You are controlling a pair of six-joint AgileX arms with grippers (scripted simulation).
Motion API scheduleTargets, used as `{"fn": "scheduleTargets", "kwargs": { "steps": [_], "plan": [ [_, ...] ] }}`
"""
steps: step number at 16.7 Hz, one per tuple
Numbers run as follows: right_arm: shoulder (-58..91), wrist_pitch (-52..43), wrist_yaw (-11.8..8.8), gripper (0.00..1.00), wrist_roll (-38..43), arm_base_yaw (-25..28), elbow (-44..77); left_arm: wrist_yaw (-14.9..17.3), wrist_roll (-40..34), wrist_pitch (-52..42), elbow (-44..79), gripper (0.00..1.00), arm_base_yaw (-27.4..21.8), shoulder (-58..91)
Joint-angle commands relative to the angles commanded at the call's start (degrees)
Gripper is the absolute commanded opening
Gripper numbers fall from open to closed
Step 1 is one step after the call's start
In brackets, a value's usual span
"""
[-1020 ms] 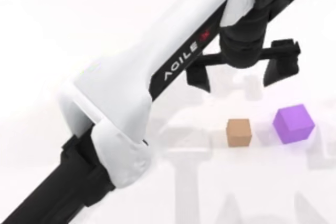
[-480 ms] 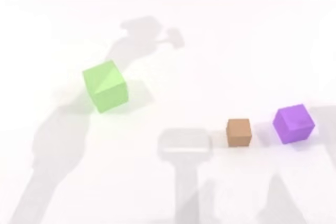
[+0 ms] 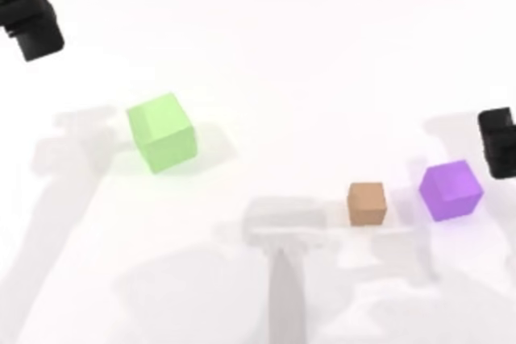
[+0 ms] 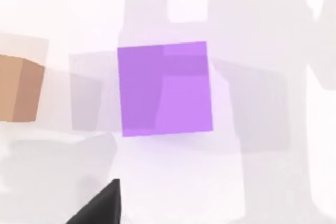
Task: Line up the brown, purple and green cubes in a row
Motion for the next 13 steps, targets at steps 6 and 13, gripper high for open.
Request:
{"fn": "scheduleTargets", "kwargs": {
  "steps": [6,13],
  "plan": [
    [23.96,-13.29,0.01,1.0,0.47,3.45,17.61,0.69,14.65,23.6,-40.85,1.0,9.51,-36.22],
    [37.18,-19.94,-0.28,1.0,0.86,5.52,28.51,1.49,24.76,39.19,-61.27,1.0,14.42,-55.76]
  ]
}}
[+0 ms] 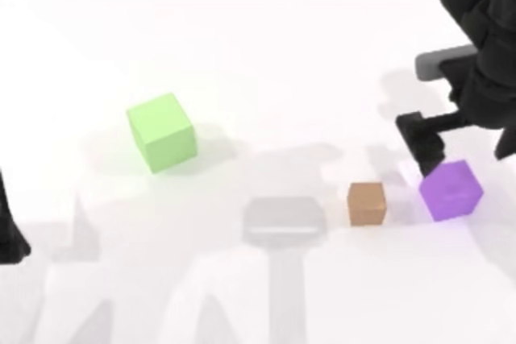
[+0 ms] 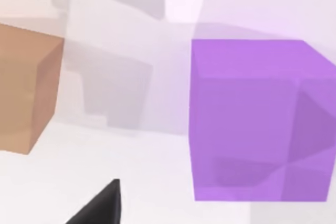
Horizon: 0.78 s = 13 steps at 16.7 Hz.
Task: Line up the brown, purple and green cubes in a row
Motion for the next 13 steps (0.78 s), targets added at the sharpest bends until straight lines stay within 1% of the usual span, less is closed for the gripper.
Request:
{"fn": "scheduleTargets", "kwargs": {
  "steps": [7,10,13],
  "plan": [
    [0.99,-0.23,-0.02,1.0,0.02,-0.08,0.69,0.03,0.29,0.46,-0.52,1.0,0.13,-0.49],
    [2.11,3.34,-0.01,1.0,0.0,0.02,-1.43,0.03,0.29,0.46,-0.52,1.0,0.13,-0.49],
    [4.31,9.45,0.01,1.0,0.09,0.08,-5.32,0.03,0.29,0.46,-0.52,1.0,0.13,-0.49]
  ]
}}
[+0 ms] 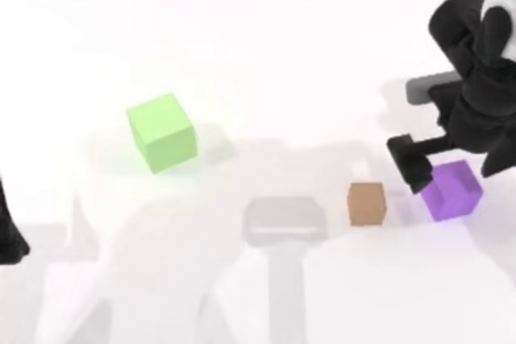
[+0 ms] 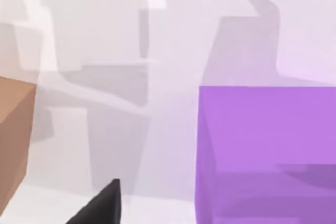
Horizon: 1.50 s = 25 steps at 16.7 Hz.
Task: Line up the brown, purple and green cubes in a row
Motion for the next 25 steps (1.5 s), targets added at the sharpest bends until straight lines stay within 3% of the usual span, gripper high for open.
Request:
{"fn": "scheduleTargets", "kwargs": {
  "steps": [5,10,23,25],
  "plan": [
    [3.16,8.52,0.02,1.0,0.14,0.09,-5.37,0.0,0.0,0.0,0.0,1.0,0.0,0.0],
    [3.38,9.11,0.02,1.0,0.15,0.1,-5.74,0.0,0.0,0.0,0.0,1.0,0.0,0.0],
    [3.38,9.11,0.02,0.02,0.15,0.1,-5.74,0.0,0.0,0.0,0.0,1.0,0.0,0.0],
    [3.38,9.11,0.02,0.0,0.15,0.1,-5.74,0.0,0.0,0.0,0.0,1.0,0.0,0.0]
  ]
}}
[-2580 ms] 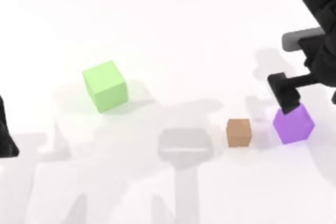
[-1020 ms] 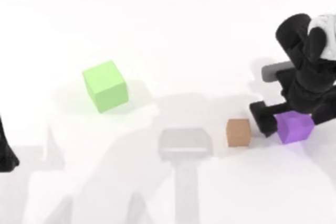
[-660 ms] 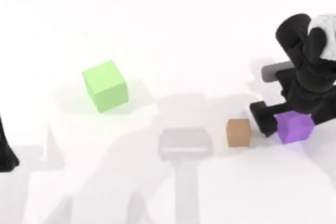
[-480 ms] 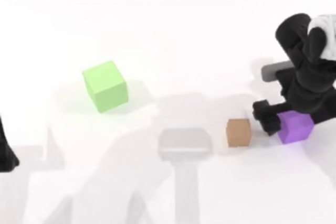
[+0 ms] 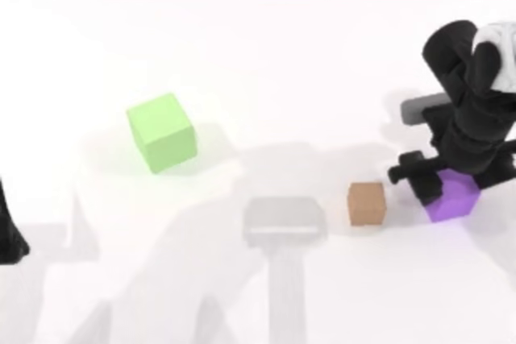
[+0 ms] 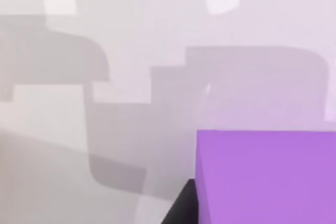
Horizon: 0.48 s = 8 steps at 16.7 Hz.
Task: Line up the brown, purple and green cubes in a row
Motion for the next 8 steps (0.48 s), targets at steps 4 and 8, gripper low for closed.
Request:
{"fn": "scheduleTargets", "kwargs": {
  "steps": [4,8],
  "plan": [
    [0.0,0.0,0.0,0.0,0.0,0.0,0.0,0.0,0.0,0.0,0.0,1.0,0.0,0.0],
    [-1.62,-0.87,0.06,0.0,0.0,-0.07,0.73,0.0,0.0,0.0,0.0,1.0,0.0,0.0]
  ]
}}
